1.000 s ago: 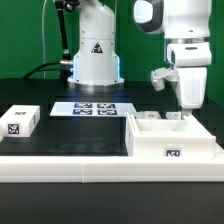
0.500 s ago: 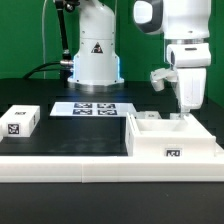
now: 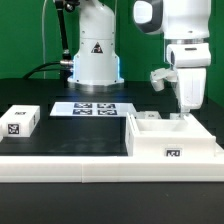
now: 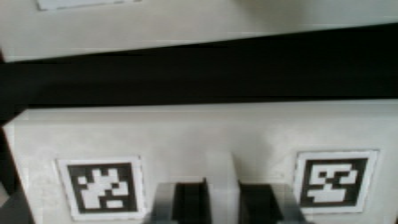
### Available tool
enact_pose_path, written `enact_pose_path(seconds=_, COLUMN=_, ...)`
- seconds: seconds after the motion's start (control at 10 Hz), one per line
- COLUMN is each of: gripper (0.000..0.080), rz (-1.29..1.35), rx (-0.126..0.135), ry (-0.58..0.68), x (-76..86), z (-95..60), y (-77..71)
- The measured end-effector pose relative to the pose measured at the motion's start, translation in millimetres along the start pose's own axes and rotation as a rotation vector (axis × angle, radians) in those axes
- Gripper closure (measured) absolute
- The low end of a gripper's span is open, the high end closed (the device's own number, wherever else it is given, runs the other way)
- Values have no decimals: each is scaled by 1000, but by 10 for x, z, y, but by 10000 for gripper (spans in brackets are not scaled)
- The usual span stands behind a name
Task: Assemble cabinet
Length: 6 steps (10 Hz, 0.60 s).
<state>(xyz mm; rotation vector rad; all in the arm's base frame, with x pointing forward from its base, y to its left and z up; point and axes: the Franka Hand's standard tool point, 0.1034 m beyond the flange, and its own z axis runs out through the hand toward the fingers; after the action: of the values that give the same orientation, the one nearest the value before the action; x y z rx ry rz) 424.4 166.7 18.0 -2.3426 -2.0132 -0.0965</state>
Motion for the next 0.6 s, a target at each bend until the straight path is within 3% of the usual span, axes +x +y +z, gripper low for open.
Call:
enact_pose_path(seconds=0.3, gripper=731, rz=-11, rx=-18, ry=-19, x=-40, z=-249, y=66)
enact_pose_path(seconds=0.6, gripper=731, rz=-13, rx=-20, ry=-38, x=-269, z=-399, y=152)
